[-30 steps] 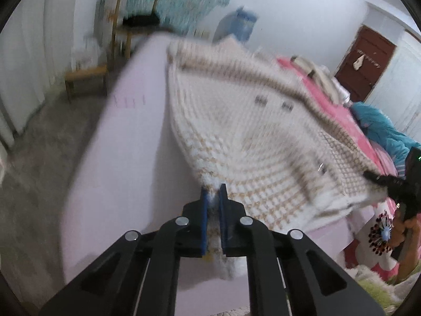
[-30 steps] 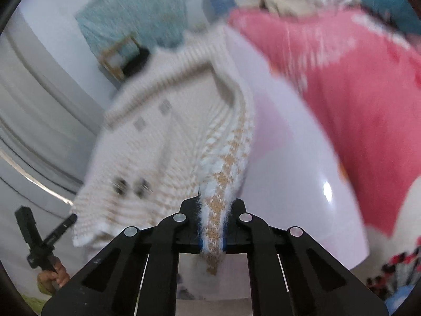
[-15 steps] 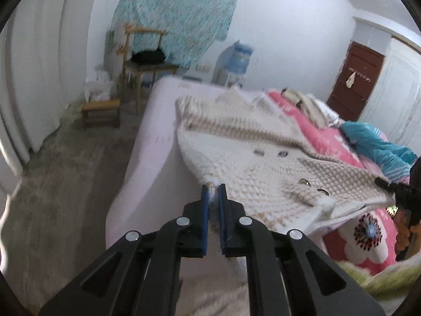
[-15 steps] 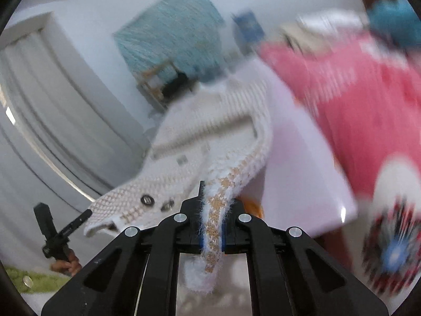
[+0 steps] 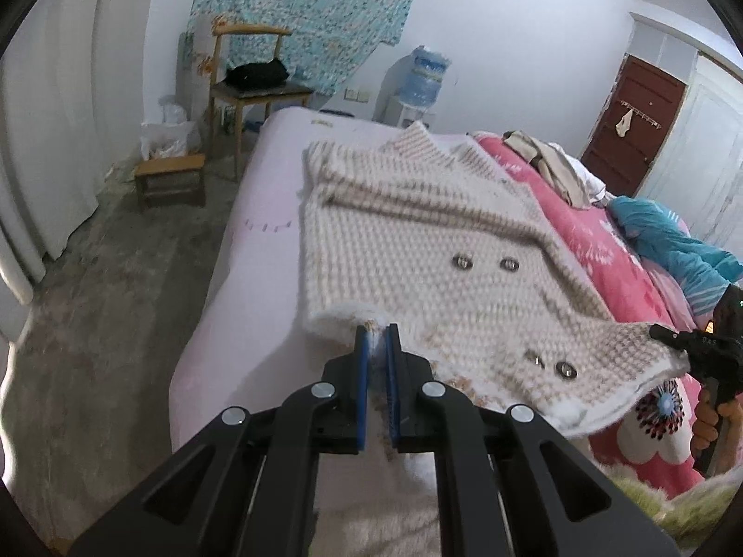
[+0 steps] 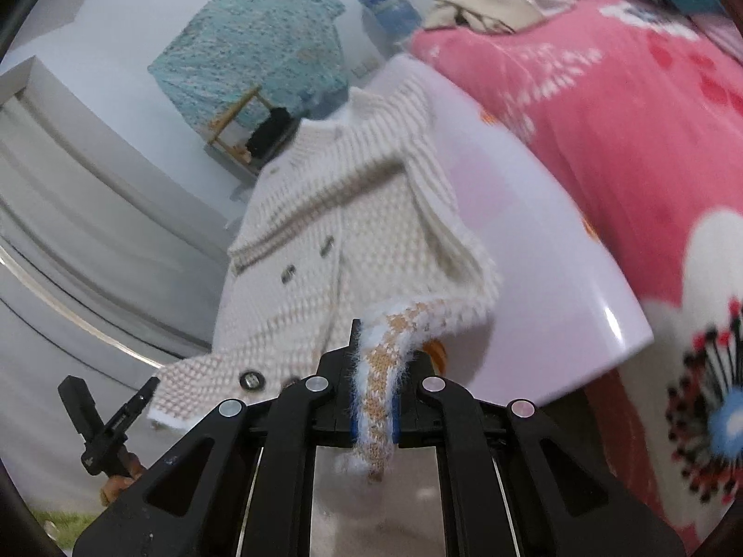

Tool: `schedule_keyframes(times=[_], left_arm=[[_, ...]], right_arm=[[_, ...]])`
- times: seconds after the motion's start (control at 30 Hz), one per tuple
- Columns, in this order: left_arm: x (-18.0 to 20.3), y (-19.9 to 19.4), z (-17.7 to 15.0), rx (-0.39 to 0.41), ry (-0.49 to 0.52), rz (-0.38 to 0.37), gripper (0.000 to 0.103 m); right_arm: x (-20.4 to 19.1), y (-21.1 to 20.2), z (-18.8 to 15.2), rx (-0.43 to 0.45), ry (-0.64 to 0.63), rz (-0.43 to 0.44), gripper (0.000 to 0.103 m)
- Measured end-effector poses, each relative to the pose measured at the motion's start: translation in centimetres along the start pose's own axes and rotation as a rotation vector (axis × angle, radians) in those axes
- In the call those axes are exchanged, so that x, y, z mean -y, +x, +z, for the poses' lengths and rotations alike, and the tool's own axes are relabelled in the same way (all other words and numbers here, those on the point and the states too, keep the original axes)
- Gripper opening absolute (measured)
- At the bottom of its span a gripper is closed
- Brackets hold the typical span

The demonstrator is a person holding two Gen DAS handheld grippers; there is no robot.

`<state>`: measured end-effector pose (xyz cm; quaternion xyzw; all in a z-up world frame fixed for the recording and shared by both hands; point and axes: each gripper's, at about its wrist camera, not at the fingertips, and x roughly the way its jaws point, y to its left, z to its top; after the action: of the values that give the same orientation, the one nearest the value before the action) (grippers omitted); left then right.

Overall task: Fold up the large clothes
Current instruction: 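Lift the held coat edge with the right gripper and fold it over the coat, then open the right gripper to release the folded coat edge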

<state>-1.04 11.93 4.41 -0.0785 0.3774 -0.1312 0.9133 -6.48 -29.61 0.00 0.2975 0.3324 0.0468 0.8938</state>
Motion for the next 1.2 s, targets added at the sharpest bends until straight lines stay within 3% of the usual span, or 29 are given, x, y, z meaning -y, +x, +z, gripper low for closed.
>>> schedule_keyframes(times=[0.33,0.63,0.7,0.73,0.8,0.87,0.97,1.03,1.1,1.2], left_arm=[[-0.8,4.2,5.0,0.022,-0.025,-0.005,0.007],[-2.5,9.4,8.1,-0.023,-0.065,-0.004,0.011],[-3.3,10.7,8.7,-0.039,-0.103,-0.030,0.018],[-3.7,11.2,9.0,-0.041,-0.121,-0.013,0.036],[-4.5,11.3,9.5,-0.024,-0.139,0.033,0.052],[-5.1,11.1,9.8,-0.010,-0.154,0.026,0.052],[-5.2,10.4,9.6,-0.001,-0.146,0.007,0.052],[-4.6,10.3,9.2,-0.006,-0.120,0.000,0.052],[-3.9,10.4,8.5,-0.021,-0.093,-0.017,0.052],[-2.7,10.6,7.4,-0.039,-0.063,-0.050,0.052]], right_arm=[[-0.7,3.5,5.5,0.017,-0.005,-0.002,0.008],[-0.3,9.1,9.6,0.000,-0.006,-0.016,0.010],[0.4,10.5,10.0,-0.012,0.004,-0.029,0.018],[0.7,11.0,10.2,-0.020,0.013,-0.033,0.021],[1.7,12.0,10.3,-0.045,0.048,-0.041,0.029],[2.4,12.2,10.3,-0.056,0.075,-0.049,0.034],[2.5,11.1,10.0,-0.024,0.062,-0.044,0.052],[2.1,10.3,9.8,-0.006,0.036,-0.068,0.054],[1.2,9.2,9.7,0.036,-0.006,-0.125,0.064],[-0.5,7.6,9.4,0.082,-0.094,-0.161,0.065]])
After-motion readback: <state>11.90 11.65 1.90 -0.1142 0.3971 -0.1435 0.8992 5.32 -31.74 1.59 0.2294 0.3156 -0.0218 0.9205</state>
